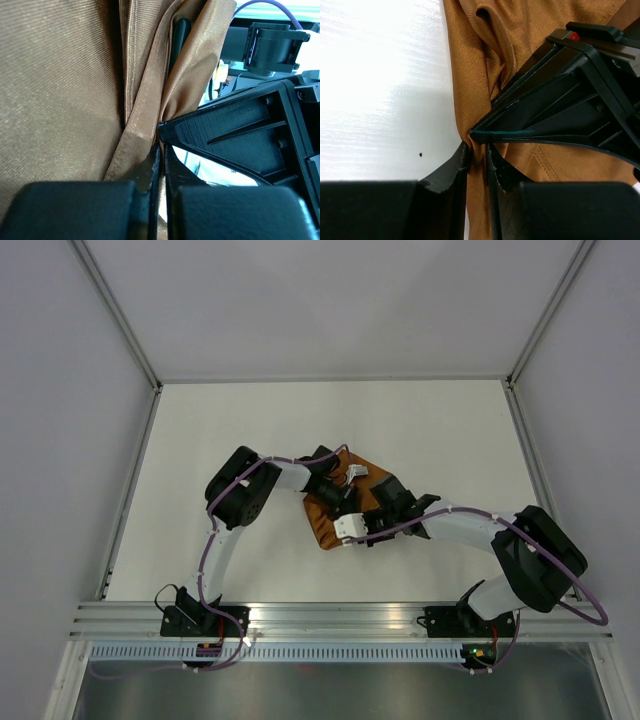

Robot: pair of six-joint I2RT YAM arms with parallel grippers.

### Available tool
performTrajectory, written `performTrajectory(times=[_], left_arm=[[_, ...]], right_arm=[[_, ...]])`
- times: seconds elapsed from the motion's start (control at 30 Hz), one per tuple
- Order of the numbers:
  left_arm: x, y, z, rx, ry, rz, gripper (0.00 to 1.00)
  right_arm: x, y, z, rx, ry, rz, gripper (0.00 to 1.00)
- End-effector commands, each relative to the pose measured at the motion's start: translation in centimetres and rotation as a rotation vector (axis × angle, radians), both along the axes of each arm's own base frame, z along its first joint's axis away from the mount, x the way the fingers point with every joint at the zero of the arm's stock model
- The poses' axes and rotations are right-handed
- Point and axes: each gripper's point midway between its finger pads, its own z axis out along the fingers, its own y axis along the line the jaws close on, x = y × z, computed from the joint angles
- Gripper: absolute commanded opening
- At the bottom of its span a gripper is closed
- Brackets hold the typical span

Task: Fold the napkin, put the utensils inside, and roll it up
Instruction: Roll the napkin at the center of the board.

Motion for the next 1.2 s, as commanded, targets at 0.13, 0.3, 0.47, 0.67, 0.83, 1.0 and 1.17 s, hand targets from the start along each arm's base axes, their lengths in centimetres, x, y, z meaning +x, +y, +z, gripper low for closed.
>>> performTrajectory(times=[0.13, 0.3, 0.47, 0.67, 0.83, 1.0, 1.17], left_arm=[[1.8, 1.0, -2.1, 0.096, -0.065, 0.098, 0.20], [3.2, 0.5, 0.2, 0.051, -0.122, 0.163, 0.30], [5.3, 0.3, 2.0, -0.004, -0.190, 0.276, 0.33], [7.7, 1.4, 3.9, -0.025, -0.293, 0.413, 0.34], [8.9, 2.8, 5.3, -0.019, -0.401, 0.522, 0.34], [10.9, 5.0, 8.2, -0.009, -0.583, 0.693, 0.35], [11.5, 7.9, 10.4, 0.030, -0.778, 0.836, 0.36]], right_arm=[[-4.0, -3.6, -3.3, -0.135, 0.292, -0.024, 0.07], [-4.1, -3.9, -3.3, -0.129, 0.398, -0.034, 0.06], [-4.1, -3.9, -2.9, -0.122, 0.496, -0.037, 0.06], [-3.6, -4.2, -2.6, -0.109, 0.590, -0.049, 0.06], [-3.6, -4.5, -2.7, -0.128, 0.709, -0.050, 0.06], [-3.5, -4.6, -3.1, -0.134, 0.849, -0.047, 0.06], [-3.3, -4.6, -3.0, -0.158, 0.997, -0.059, 0.06]])
